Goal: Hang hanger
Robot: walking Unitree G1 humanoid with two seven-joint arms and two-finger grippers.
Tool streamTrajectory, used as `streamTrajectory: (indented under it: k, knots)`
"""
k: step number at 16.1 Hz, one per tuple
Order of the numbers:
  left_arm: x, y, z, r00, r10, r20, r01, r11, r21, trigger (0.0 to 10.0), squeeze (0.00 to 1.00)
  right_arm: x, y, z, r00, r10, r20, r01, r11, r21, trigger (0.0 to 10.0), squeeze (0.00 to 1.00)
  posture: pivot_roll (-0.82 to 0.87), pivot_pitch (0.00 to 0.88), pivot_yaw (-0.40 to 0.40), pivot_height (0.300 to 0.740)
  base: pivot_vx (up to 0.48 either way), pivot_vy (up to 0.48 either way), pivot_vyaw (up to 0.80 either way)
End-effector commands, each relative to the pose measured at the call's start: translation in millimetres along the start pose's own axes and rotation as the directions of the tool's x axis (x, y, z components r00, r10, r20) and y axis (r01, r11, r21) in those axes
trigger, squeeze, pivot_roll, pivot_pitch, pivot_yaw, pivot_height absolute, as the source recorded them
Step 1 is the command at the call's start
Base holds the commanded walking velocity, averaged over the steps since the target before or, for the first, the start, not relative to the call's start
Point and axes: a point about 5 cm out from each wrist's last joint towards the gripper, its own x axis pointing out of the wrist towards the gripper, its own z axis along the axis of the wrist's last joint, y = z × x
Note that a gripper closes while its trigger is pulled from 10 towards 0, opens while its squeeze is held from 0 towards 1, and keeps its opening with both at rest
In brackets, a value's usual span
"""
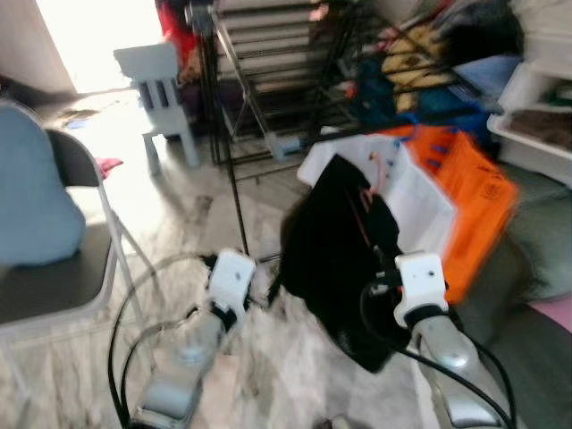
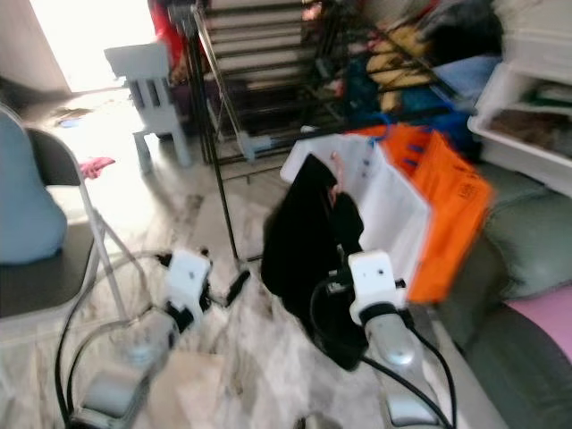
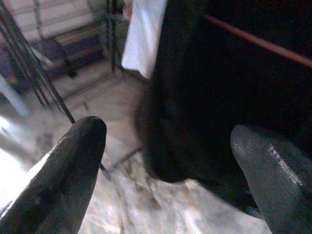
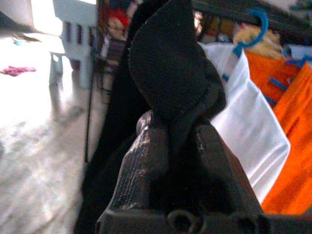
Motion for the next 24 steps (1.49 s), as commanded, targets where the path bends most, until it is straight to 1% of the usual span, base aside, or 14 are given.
streamTrajectory:
  k: [1,8,11,12,13,14,15,18,20,21,22,24]
  knots:
    - [-1.8,2.0,-3,1.000,0.012,-0.013,-0.012,1.000,-0.001,10.0,0.00,5.4,-0.1,15,0.998,-0.004,0.067,0.004,1.000,-0.006,10.0,0.00,-0.14,0.000,0.032,0.740,-0.341,0.000,0.00]
    - [-2.4,2.6,-3,1.000,0.015,-0.015,-0.015,1.000,0.005,10.0,0.00,5.8,1.0,13,0.998,0.000,0.062,0.000,1.000,-0.004,10.0,0.00,-0.14,0.000,0.031,0.740,-0.340,0.000,0.00]
    - [-5.7,6.9,-4,0.999,0.038,-0.015,-0.038,0.999,0.009,10.0,0.00,4.6,-0.2,12,0.998,0.010,0.059,-0.009,1.000,-0.007,10.0,0.00,-0.13,0.000,0.030,0.740,-0.334,0.000,0.00]
    - [-7.8,14.1,-3,0.996,0.092,-0.003,-0.092,0.996,0.000,10.0,0.00,3.4,-1.9,11,0.998,0.013,0.055,-0.013,1.000,-0.007,10.0,0.00,-0.13,0.000,0.030,0.740,-0.330,0.000,0.00]
    - [-8.7,20.3,-4,0.987,0.157,-0.010,-0.158,0.987,-0.034,10.0,0.00,2.8,-3.2,11,0.998,0.014,0.053,-0.014,1.000,-0.009,10.0,0.00,-0.12,0.000,0.026,0.740,0.000,0.000,0.00]
    - [-10.3,27.6,-4,0.974,0.227,-0.014,-0.228,0.971,-0.074,10.0,0.00,1.9,-4.1,11,0.998,0.020,0.052,-0.019,1.000,-0.010,10.0,0.00,-0.12,0.000,0.026,0.740,0.000,0.000,0.00]
    - [-12.8,33.9,-3,0.963,0.270,-0.003,-0.269,0.959,-0.084,10.0,0.00,1.7,-4.5,11,0.998,0.026,0.051,-0.026,1.000,-0.012,10.0,0.00,-0.13,0.000,0.022,0.740,0.000,0.000,0.00]
    - [-20.0,47.9,-6,0.933,0.359,0.000,-0.358,0.930,-0.086,10.0,0.00,4.8,-6.2,11,0.998,0.033,0.051,-0.032,0.999,-0.015,10.0,0.00,-0.12,0.000,0.000,0.740,0.000,0.000,0.00]
    - [-23.5,53.6,-9,0.917,0.400,-0.004,-0.399,0.913,-0.086,10.0,0.00,8.4,-5.3,13,0.998,0.040,0.055,-0.039,0.999,-0.015,10.0,0.00,-0.11,0.000,-0.017,0.740,0.000,0.000,0.00]
    - [-24.2,54.3,-9,0.914,0.406,-0.005,-0.405,0.910,-0.086,10.0,0.00,9.0,-5.0,13,0.998,0.042,0.054,-0.041,0.999,-0.014,10.0,0.00,-0.11,0.000,-0.017,0.740,0.000,0.000,0.00]
    - [-25.3,55.2,-10,0.905,0.425,-0.003,-0.424,0.902,-0.086,10.0,0.00,13.1,-1.8,12,0.997,0.063,0.051,-0.063,0.998,-0.011,10.0,0.00,-0.09,0.000,-0.046,0.740,0.000,0.000,0.00]
    - [-25.8,55.2,-10,0.899,0.438,0.000,-0.436,0.895,-0.091,10.0,0.00,15.7,0.9,14,0.995,0.082,0.054,-0.081,0.997,-0.012,10.0,0.00,-0.09,0.000,-0.063,0.740,0.000,0.000,0.00]
